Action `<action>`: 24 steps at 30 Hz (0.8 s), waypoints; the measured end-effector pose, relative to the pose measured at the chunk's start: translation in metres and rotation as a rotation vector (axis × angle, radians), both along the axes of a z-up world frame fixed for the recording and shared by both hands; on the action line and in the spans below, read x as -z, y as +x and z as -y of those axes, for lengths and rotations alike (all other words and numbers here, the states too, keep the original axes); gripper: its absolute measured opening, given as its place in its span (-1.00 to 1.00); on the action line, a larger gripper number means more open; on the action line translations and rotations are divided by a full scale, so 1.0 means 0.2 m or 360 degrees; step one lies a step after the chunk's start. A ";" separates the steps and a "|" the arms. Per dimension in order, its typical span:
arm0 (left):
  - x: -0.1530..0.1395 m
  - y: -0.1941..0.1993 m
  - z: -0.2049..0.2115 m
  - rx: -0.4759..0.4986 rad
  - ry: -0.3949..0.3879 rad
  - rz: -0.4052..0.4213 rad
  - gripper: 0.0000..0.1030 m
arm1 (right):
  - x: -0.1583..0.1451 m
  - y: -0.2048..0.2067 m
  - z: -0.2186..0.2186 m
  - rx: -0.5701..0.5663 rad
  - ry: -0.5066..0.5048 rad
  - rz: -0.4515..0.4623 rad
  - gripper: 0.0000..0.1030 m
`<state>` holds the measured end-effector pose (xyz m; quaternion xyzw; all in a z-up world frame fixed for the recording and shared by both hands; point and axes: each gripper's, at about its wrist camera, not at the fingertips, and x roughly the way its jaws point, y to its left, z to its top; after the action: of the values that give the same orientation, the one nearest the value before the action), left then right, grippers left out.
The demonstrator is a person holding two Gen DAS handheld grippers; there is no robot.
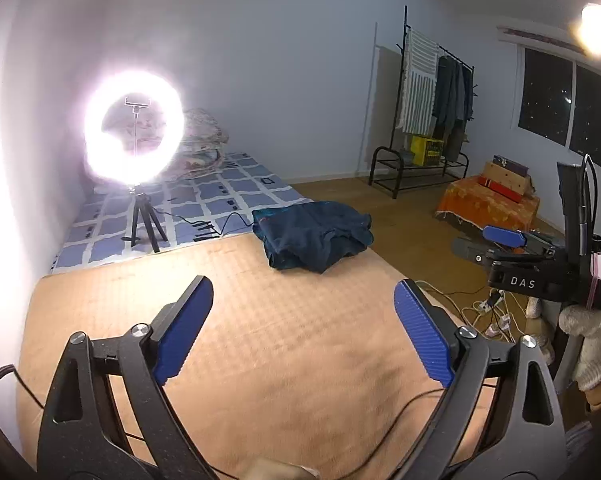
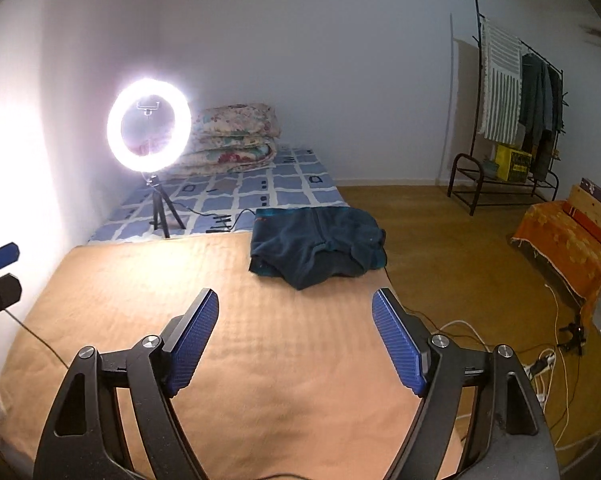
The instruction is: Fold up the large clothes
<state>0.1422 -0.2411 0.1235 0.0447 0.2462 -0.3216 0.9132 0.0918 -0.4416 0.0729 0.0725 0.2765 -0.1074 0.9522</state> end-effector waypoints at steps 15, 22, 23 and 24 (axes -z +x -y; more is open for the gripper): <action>0.05 -0.35 -0.12 -0.0120 0.0120 0.0125 1.00 | 0.04 -0.21 -0.15 0.0034 -0.0005 0.0096 0.59; 0.06 -0.37 -0.16 -0.0158 0.0135 0.0141 1.00 | 0.04 -0.25 -0.21 0.0032 -0.0091 0.0116 0.59; 0.06 -0.37 -0.16 -0.0163 0.0136 0.0143 1.00 | 0.03 -0.25 -0.21 0.0033 -0.0092 0.0118 0.59; 0.06 -0.37 -0.16 -0.0167 0.0133 0.0142 1.00 | 0.03 -0.25 -0.21 0.0038 -0.0088 0.0121 0.59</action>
<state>0.0677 -0.2090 0.1123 0.0840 0.2206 -0.2605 0.9362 0.0416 -0.3998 0.0665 0.0536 0.2361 -0.1234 0.9624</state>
